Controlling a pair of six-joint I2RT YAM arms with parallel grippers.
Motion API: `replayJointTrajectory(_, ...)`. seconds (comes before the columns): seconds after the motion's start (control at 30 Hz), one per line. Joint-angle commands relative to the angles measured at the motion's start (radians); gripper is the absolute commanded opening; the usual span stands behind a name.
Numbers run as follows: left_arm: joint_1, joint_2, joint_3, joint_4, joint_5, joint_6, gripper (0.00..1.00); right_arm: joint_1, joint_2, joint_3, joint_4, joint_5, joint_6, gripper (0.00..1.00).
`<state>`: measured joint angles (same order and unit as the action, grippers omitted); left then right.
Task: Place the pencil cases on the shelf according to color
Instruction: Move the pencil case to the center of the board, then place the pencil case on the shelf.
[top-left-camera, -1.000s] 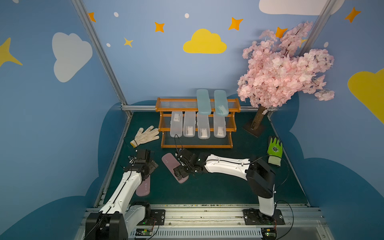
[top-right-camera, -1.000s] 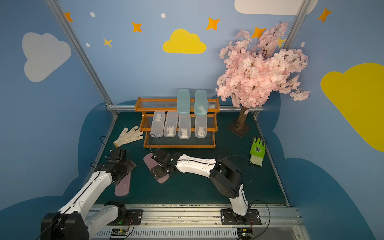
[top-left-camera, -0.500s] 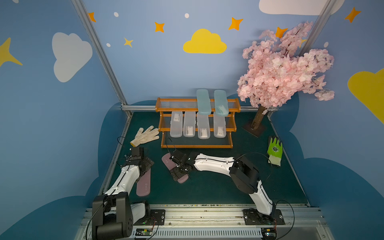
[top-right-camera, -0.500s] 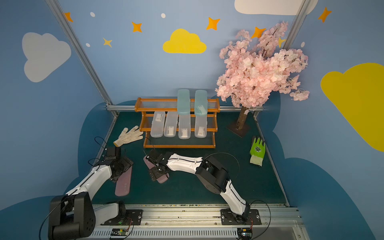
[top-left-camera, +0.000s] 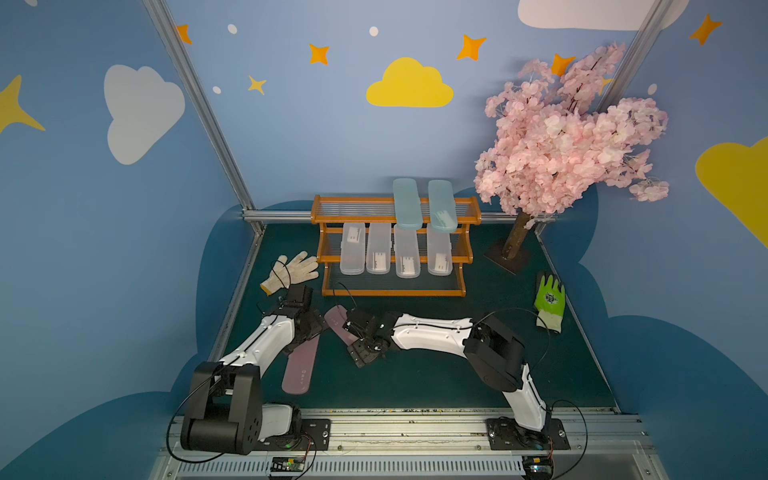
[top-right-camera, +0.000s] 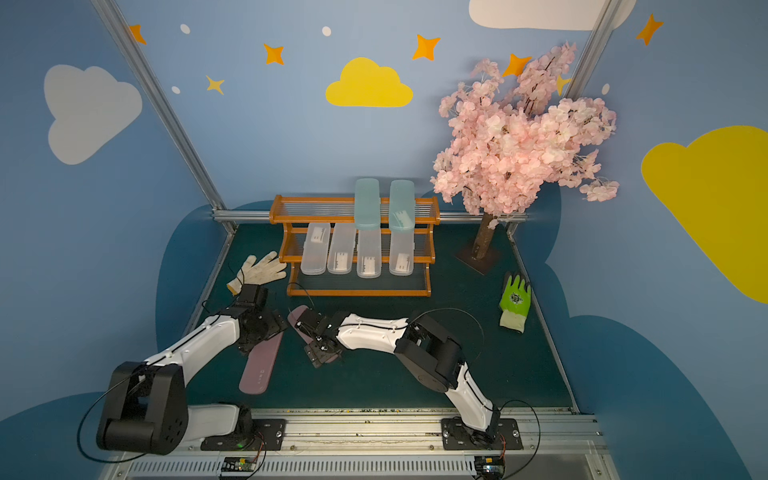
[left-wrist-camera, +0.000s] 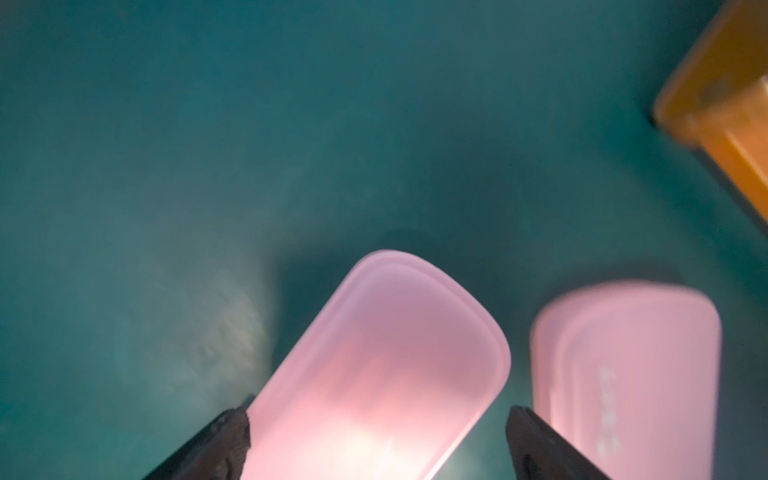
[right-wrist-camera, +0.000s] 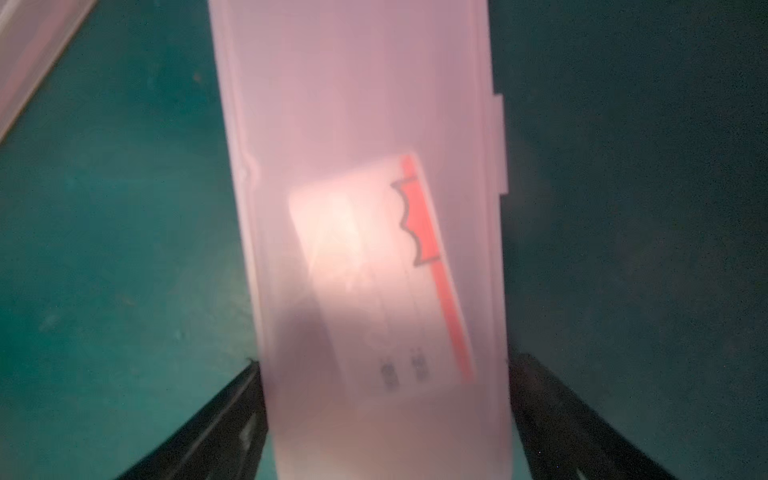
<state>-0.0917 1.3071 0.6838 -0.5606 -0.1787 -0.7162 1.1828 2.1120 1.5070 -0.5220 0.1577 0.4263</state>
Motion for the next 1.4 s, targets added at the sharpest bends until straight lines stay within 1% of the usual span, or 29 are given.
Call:
replayJointTrajectory(0.0, -0.048, -0.058, -0.023, -0.087, 0.043, -0.034, 1.0, 0.004, -0.026, -0.094, -0.067, 0.029, 0.032, 0.87)
replayJointTrajectory(0.17, -0.11, -0.079, -0.041, -0.091, 0.047, -0.077, 1.0, 0.009, -0.092, -0.199, -0.015, 0.044, 0.049, 0.79)
replayJointTrajectory(0.23, -0.119, -0.081, -0.044, -0.095, 0.04, -0.089, 1.0, 0.011, -0.117, -0.235, 0.007, 0.047, 0.046, 0.77)
replayJointTrajectory(0.33, -0.122, -0.095, -0.037, -0.103, 0.022, -0.094, 1.0, 0.018, -0.147, -0.267, 0.026, 0.071, 0.043, 0.69)
replayJointTrajectory(0.4, -0.123, -0.112, -0.021, -0.122, 0.005, -0.095, 1.0, 0.024, -0.17, -0.282, 0.021, 0.094, 0.05, 0.66)
replayJointTrajectory(0.57, -0.121, -0.183, 0.012, -0.166, -0.047, -0.097, 1.0, 0.038, -0.291, -0.374, 0.033, 0.169, 0.102, 0.57)
replayJointTrajectory(0.7, -0.121, -0.24, -0.005, -0.167, -0.086, -0.1, 1.0, 0.048, -0.418, -0.459, 0.027, 0.223, 0.161, 0.52)
replayJointTrajectory(0.83, -0.12, -0.28, -0.041, -0.154, -0.114, -0.104, 1.0, 0.049, -0.512, -0.511, -0.043, 0.28, 0.208, 0.5)
replayJointTrajectory(1.03, -0.12, -0.288, -0.054, -0.165, -0.136, -0.093, 1.0, 0.043, -0.593, -0.548, -0.14, 0.368, 0.246, 0.5)
replayJointTrajectory(1.23, -0.12, -0.277, -0.082, -0.14, -0.103, -0.101, 1.0, -0.003, -0.675, -0.602, -0.133, 0.408, 0.272, 0.5)
replayJointTrajectory(1.37, -0.121, -0.257, -0.095, -0.123, -0.09, -0.097, 1.0, -0.073, -0.7, -0.62, -0.083, 0.377, 0.23, 0.5)
